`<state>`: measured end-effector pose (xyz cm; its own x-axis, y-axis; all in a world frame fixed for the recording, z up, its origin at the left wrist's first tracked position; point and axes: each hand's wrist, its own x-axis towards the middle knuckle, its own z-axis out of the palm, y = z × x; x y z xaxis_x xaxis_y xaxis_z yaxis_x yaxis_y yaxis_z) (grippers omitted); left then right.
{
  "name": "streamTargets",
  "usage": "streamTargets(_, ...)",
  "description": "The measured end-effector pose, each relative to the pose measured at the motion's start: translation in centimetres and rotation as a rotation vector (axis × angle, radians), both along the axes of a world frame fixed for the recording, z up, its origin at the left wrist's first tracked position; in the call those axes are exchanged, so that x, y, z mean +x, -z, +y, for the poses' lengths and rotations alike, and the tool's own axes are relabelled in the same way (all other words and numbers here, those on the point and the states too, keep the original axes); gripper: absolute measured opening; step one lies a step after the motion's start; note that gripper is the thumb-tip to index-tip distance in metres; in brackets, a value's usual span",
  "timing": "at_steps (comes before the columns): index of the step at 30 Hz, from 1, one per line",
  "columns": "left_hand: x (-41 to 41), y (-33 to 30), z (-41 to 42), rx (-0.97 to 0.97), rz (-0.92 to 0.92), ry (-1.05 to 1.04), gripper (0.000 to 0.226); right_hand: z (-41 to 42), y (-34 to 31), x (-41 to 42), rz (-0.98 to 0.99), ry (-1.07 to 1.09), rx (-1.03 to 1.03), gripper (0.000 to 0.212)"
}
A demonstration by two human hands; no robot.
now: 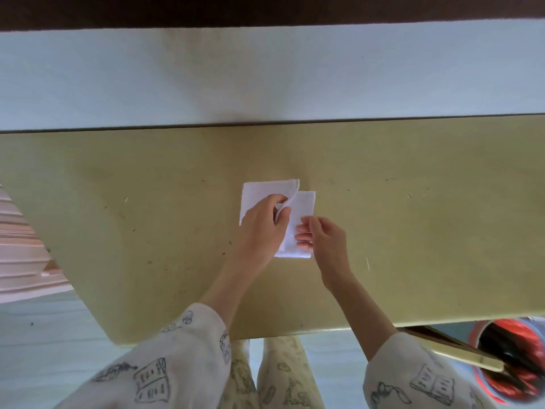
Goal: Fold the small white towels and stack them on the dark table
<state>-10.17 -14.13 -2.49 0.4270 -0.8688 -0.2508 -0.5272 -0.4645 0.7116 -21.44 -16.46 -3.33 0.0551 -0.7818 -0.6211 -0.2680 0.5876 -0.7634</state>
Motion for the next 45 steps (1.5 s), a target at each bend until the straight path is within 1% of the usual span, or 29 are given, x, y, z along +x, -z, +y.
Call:
streamTargets(2, -0.9, 1.0, 0.0, 0.063, 0.057, 0.104, 0.029, -0.3, 0.6, -0.5, -0.023, 0.007, 0.058, 0.027)
streamTargets(4, -1.1, 1.4, 0.4, 0.085, 0.143, 0.218, 0.033, -0.6, 1.0, -0.6, 0.019, -0.030, 0.046, 0.033)
streamTargets(5, -1.1, 1.5, 0.7, 0.067, 0.167, 0.251, 0.032, -0.8, 1.2, -0.6, 0.049, -0.051, 0.024, 0.037)
streamTargets(7, -0.7, 1.7, 1.5, -0.050, 0.182, 0.194, 0.029, -0.9, 1.2, -0.5, 0.088, -0.096, -0.008, 0.044)
streamTargets(9, 0.3, 1.9, 2.3, -0.165, 0.118, 0.090, 0.029, -1.0, 1.0, -0.4, 0.134, -0.140, -0.042, 0.046)
streamTargets(10, 0.8, 2.0, 2.6, -0.185, 0.051, 0.076, 0.029, -1.1, 1.1, -0.5, 0.151, -0.150, -0.054, 0.041)
streamTargets(11, 1.4, 2.3, 2.8, -0.186, -0.029, 0.094, 0.029, -1.2, 1.1, -0.5, 0.162, -0.152, -0.061, 0.034)
streamTargets(13, 2.4, 2.6, 3.1, -0.163, -0.175, 0.212, 0.033, -1.3, 1.1, -0.4, 0.169, -0.140, -0.053, 0.018)
streamTargets(15, 2.8, 2.9, 3.5, -0.112, -0.247, 0.335, 0.036, -1.4, 1.2, -0.2, 0.191, -0.157, -0.052, 0.012)
streamTargets(16, 2.8, 3.0, 3.7, -0.085, -0.265, 0.373, 0.035, -1.7, 1.2, -0.1, 0.214, -0.196, -0.067, 0.011)
streamTargets(18, 2.3, 2.8, 4.3, -0.039, -0.263, 0.391, 0.027, -2.8, 1.1, 0.3, 0.306, -0.362, -0.121, 0.011)
streamTargets(20, 1.5, 2.3, 4.8, 0.028, -0.193, 0.379, 0.023, -4.6, 0.7, 0.8, 0.374, -0.574, -0.165, 0.017)
streamTargets(22, 1.2, 1.8, 4.8, 0.078, -0.116, 0.348, 0.021, -6.1, 0.1, 1.0, 0.366, -0.745, -0.177, 0.019)
streamTargets(24, 1.5, 1.5, 4.1, 0.000, -0.119, 0.317, 0.020, -6.6, -0.6, 0.6, 0.374, -0.832, -0.185, 0.022)
streamTargets(26, 2.5, 1.4, 3.0, -0.102, -0.248, 0.310, 0.019, -6.1, -0.8, -0.3, 0.406, -0.810, -0.197, 0.023)
streamTargets(28, 3.5, 1.3, 1.4, -0.113, -0.363, 0.340, 0.020, -5.2, -0.9, -1.3, 0.441, -0.756, -0.245, 0.021)
streamTargets(30, 4.3, 1.1, -0.3, -0.083, -0.384, 0.419, 0.026, -4.3, -0.6, -1.9, 0.479, -0.741, -0.312, 0.017)
streamTargets(34, 4.9, 1.7, -2.7, -0.088, -0.454, 0.659, 0.023, -3.2, -0.2, -1.8, 0.520, -0.721, -0.363, 0.014)
streamTargets(36, 5.0, 2.1, -3.2, -0.086, -0.471, 0.733, 0.021, -2.9, -0.1, -1.6, 0.544, -0.716, -0.383, 0.016)
streamTargets(41, 4.8, 2.3, -3.7, -0.030, -0.545, 0.772, 0.020, -2.0, 0.0, -1.3, 0.654, -0.699, -0.438, 0.016)
streamTargets(45, 4.9, 1.7, -4.2, 0.083, -0.559, 0.781, 0.024, -1.7, 0.2, -1.3, 0.711, -0.638, -0.386, 0.019)
